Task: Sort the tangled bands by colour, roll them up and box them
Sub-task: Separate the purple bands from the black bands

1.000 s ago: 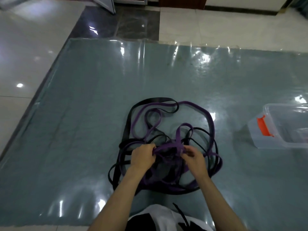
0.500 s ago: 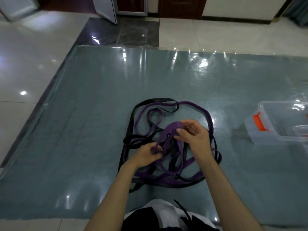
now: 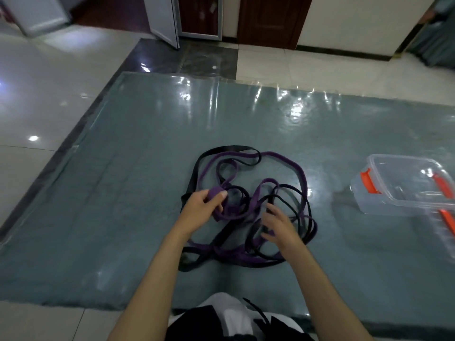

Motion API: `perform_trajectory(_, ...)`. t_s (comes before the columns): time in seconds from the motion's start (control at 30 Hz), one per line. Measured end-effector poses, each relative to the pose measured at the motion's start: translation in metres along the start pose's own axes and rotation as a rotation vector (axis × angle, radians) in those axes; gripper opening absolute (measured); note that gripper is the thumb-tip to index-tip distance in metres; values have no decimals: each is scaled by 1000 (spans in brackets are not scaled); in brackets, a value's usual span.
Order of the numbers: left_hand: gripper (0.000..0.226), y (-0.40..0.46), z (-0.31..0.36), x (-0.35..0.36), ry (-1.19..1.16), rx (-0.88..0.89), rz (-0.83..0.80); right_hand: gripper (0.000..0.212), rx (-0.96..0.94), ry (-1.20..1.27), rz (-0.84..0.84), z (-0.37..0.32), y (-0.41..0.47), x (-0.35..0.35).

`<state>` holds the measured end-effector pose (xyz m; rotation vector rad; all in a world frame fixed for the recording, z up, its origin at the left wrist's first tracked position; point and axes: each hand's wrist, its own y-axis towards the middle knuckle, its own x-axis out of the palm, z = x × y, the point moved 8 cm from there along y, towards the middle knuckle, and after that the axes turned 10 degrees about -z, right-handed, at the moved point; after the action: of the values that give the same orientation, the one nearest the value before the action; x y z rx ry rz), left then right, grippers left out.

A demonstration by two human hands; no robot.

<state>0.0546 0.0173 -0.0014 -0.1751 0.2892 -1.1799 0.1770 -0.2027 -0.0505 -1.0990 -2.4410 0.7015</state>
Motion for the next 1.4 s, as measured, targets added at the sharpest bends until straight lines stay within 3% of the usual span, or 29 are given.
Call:
perform_trajectory(0.1,40,-10,23,-13,-279,83,103,60,-24,-266,-201,19,2,37)
perform_trajectory(0.23,18,-20,50,-29,-449,193,128,38,-27,-619,-355,39,8,68)
perform_trajectory(0.33,21,-27,69,-40,-453,270,122,39,-52,-657,-282,37,16,62)
perform_trajectory(0.47,13,-28,83,-55,-456,309,175,40,-148,-601,-44,18,23,33)
perform_trajectory(0.57,14,-21,85,-58,-495,280,188,61,-290,-573,16,-9,26,31)
perform_trajectory(0.67,15,-9,90,-48,-544,257,151,94,-440,-680,-101,-39,32,59)
perform_trajectory(0.73,17,2,97,-35,-550,246,102,97,-502,-722,-198,-58,35,87)
perform_trajectory(0.8,22,14,104,-23,-565,253,51,82,-523,-704,-237,-69,41,106)
perform_trajectory(0.9,25,29,114,-19,-657,297,9,38,-505,-552,-169,-80,50,104)
perform_trajectory(0.97,24,37,112,-24,-718,329,2,24,-489,-430,-134,-88,53,94)
perform_trajectory(1.03,30,45,99,-32,-654,288,23,21,-488,-312,-125,-105,51,86)
perform_trajectory(1.1,46,53,77,-31,-442,162,11,22,-481,-205,-99,-130,49,80)
perform_trajectory(1.2,52,56,57,-3,-225,36,-186,25,-485,-216,-50,-175,44,78)
perform_trajectory(1.3,56,58,55,28,-142,48,-307,18,-494,-334,-103,-205,37,97)
perform_trajectory(1.4,40,61,72,31,-126,158,-249,17,-511,-336,-143,-217,30,114)
